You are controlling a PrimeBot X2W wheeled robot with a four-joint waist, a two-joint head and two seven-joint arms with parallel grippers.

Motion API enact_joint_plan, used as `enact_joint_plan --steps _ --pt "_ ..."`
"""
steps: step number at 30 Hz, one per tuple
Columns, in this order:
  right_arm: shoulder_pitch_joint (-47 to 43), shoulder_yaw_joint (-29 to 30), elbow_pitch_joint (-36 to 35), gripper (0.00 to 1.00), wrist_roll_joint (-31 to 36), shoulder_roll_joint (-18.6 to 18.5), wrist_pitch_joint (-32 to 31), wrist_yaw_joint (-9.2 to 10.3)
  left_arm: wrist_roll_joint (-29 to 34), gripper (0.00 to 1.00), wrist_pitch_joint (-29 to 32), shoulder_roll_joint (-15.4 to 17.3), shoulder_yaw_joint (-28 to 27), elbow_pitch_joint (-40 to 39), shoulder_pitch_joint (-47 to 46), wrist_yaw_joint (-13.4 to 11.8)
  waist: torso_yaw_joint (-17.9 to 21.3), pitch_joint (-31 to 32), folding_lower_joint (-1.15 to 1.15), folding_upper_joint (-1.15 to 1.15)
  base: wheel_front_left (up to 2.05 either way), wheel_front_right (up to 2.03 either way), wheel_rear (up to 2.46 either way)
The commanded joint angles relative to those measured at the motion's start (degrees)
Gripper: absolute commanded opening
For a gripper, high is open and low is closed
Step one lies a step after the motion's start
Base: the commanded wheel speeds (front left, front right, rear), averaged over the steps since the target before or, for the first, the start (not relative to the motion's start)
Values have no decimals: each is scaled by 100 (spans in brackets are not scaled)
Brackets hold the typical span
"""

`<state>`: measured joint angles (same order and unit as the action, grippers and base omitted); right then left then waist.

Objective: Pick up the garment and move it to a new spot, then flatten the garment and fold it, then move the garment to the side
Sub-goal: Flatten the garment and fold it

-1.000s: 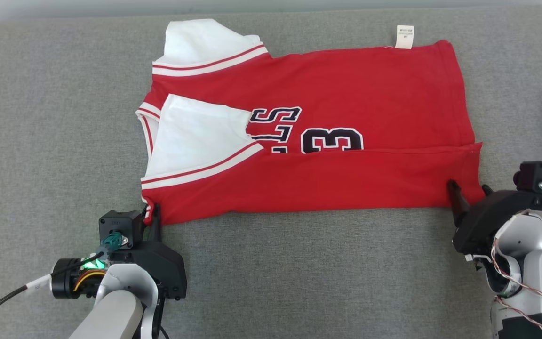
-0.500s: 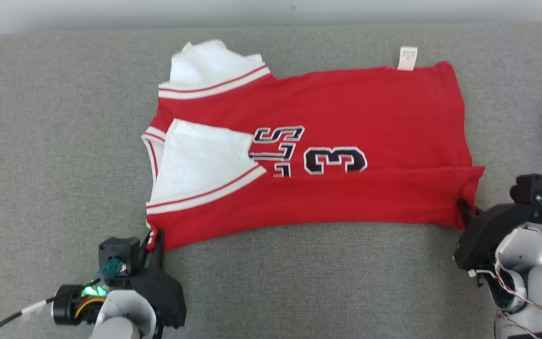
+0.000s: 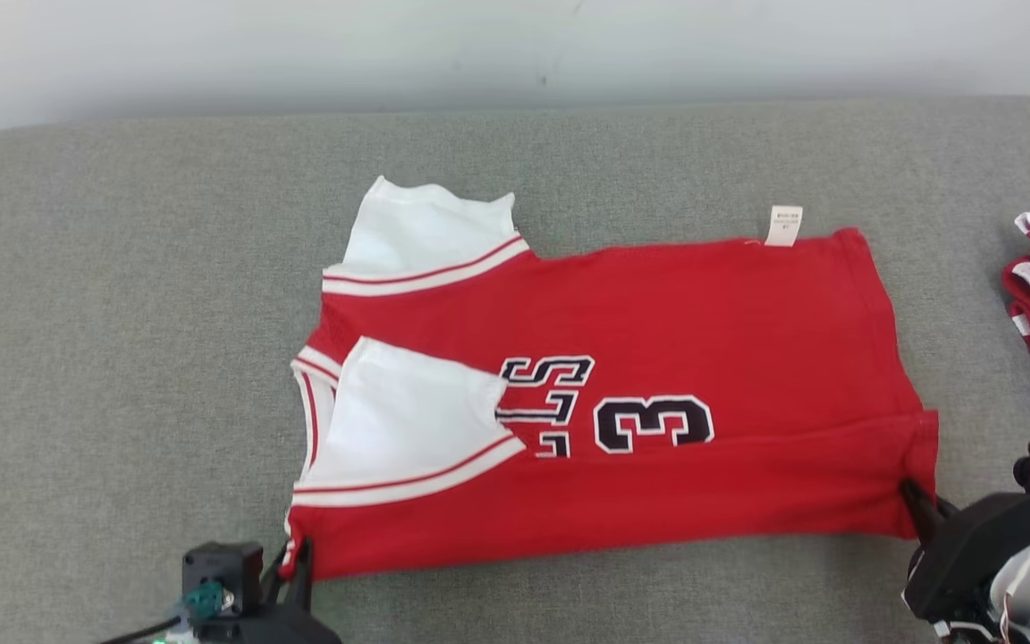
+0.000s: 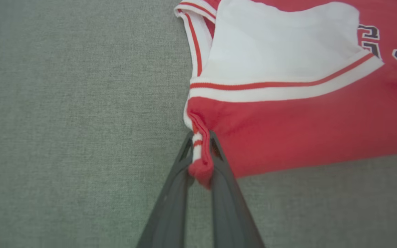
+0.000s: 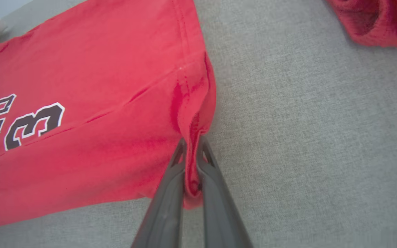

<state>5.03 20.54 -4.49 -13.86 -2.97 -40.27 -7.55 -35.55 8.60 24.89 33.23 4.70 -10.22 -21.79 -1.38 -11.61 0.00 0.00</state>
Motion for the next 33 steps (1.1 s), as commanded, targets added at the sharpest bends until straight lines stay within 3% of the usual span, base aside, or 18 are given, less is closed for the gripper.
enact_joint_plan --steps 1,12,13,14,15,25,29,33 --pt "-115 46 -47 0 -73 8 -25 16 -19 0 66 103 14 -81 156 -72 12 22 0 0 0 0 0" --pt "-704 111 241 0 -588 10 163 16 -173 0 263 246 -4 -587 857 -444 12 170 0 0 0 0 0" --pt "-711 83 249 0 -593 9 194 16 -160 31 247 260 -13 -577 873 -451 19 186 0 0 0 0 0" --pt "-725 64 274 58 -608 9 224 16 -157 100 242 272 -19 -562 895 -468 26 202 0 0 0 0 0" --pt "-739 53 291 100 -597 10 244 16 -169 100 232 267 -37 -549 921 -491 31 215 0 0 0 0 0" --pt "-414 313 -318 100 16 16 220 16 -89 100 306 556 -256 -877 668 -606 48 276 0 0 0 0 0" --pt "16 209 -645 100 276 16 21 16 76 100 378 762 -317 -973 81 -435 62 133 0 0 0 0 0" --pt "500 -37 -721 100 434 -22 -140 16 152 100 438 730 -310 -800 -563 -193 106 -47 0 0 0 0 0"
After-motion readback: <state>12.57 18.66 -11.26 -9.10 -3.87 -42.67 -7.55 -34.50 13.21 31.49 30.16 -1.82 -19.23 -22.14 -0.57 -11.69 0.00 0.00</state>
